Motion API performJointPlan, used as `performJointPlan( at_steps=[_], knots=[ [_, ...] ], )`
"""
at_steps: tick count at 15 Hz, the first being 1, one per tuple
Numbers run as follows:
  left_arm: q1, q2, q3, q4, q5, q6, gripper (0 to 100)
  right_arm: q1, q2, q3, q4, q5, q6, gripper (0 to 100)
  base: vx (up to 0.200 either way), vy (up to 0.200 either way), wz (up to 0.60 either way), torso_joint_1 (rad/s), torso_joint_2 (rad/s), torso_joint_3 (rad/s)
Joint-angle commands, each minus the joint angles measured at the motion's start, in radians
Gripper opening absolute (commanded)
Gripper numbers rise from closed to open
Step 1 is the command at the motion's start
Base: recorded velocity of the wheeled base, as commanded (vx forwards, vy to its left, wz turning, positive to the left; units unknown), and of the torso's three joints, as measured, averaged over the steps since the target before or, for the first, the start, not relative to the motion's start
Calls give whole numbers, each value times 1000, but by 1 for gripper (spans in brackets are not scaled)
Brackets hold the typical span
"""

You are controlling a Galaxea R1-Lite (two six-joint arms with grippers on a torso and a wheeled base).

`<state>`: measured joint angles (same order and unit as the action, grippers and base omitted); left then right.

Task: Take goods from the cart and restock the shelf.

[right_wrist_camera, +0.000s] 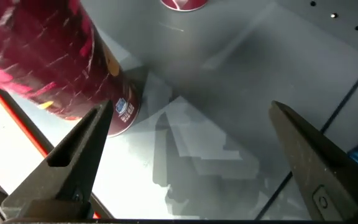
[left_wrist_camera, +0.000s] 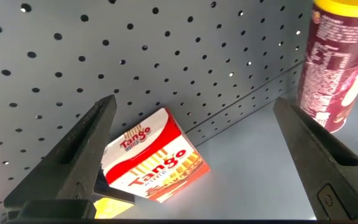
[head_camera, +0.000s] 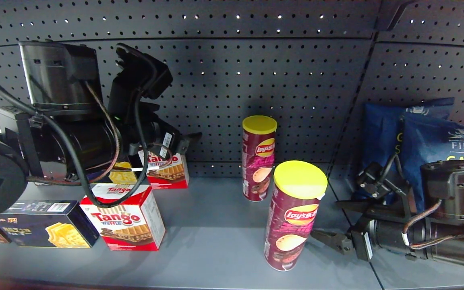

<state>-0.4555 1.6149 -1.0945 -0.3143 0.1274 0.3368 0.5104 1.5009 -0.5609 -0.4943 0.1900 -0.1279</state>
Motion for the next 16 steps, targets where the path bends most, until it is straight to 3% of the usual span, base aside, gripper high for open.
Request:
performJointPlan(
  at_steps=[1,16],
  knots=[
    [0,5,1,-8,0,-1,100,13,19,-2,0,-1,-3,100,0,0,0,0,0,0],
    [0,14,2,-28,-2,-1,100,76,85,-63,0,-3,-3,100,0,0,0,0,0,0]
  ],
)
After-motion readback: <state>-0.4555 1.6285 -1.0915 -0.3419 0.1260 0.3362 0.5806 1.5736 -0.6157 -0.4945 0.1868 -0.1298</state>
